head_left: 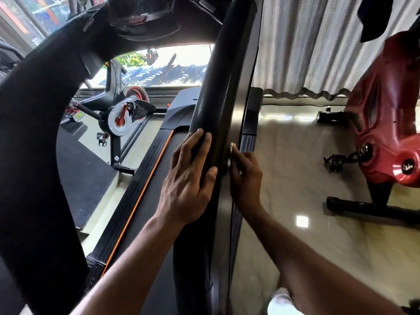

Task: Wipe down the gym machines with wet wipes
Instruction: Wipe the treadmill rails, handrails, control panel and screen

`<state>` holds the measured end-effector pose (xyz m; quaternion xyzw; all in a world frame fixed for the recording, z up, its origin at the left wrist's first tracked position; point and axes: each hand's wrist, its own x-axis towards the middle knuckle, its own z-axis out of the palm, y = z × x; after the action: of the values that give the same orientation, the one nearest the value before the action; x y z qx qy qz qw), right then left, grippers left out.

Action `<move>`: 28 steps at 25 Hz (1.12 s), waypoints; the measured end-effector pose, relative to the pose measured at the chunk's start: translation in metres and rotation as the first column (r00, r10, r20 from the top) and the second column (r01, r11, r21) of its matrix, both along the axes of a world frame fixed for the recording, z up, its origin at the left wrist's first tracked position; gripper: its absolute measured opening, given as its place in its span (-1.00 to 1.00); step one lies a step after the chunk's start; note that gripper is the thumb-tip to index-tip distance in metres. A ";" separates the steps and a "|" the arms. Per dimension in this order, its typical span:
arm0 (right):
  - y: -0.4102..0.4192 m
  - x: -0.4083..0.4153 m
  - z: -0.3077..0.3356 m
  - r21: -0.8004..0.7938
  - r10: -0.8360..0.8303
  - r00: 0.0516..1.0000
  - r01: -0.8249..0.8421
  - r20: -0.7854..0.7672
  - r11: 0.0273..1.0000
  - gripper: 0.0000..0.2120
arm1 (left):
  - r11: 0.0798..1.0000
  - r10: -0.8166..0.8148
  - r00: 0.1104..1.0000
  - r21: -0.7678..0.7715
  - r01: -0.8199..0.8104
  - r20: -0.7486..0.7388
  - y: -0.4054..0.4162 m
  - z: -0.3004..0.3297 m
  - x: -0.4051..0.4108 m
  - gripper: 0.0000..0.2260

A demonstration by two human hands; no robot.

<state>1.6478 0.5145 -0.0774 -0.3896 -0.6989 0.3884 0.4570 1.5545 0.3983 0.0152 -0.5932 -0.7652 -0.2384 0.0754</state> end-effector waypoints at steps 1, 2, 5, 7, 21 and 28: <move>0.013 -0.002 -0.014 -0.035 -0.001 0.997 0.004 0.072 0.999 -0.70 | 1.000 0.021 0.999 -0.010 -0.021 -0.031 -0.001 0.002 0.002 -0.40; 0.015 0.000 -0.030 -0.064 0.027 0.987 -0.017 0.157 0.998 -0.74 | 0.999 0.045 0.996 -0.017 -0.046 -0.075 0.000 0.005 0.002 -0.39; -0.025 0.025 -0.049 -0.110 0.134 0.969 -0.113 0.206 0.987 -0.81 | 0.992 0.121 0.979 0.059 -0.112 -0.164 0.021 0.022 -0.003 -0.46; -0.048 0.039 -0.023 -0.077 0.186 0.980 -0.180 0.071 0.981 -0.82 | 0.986 0.147 0.978 0.098 -0.134 -0.146 0.043 0.029 -0.006 -0.51; -0.022 0.013 0.000 -0.065 0.157 0.986 -0.160 -0.052 0.985 -0.66 | 0.997 0.055 0.991 0.066 -0.047 -0.122 0.093 0.042 -0.025 -0.57; 0.116 -0.041 0.012 -0.107 0.094 0.993 -0.086 0.072 0.991 -0.66 | 0.992 -0.002 0.992 -0.129 -0.015 -0.127 0.136 0.047 -0.037 -0.36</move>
<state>1.6070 0.6307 -0.0653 -0.3953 -0.7119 0.4292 0.3909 1.5178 0.5348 0.0621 -0.6082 -0.7748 -0.1497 0.0861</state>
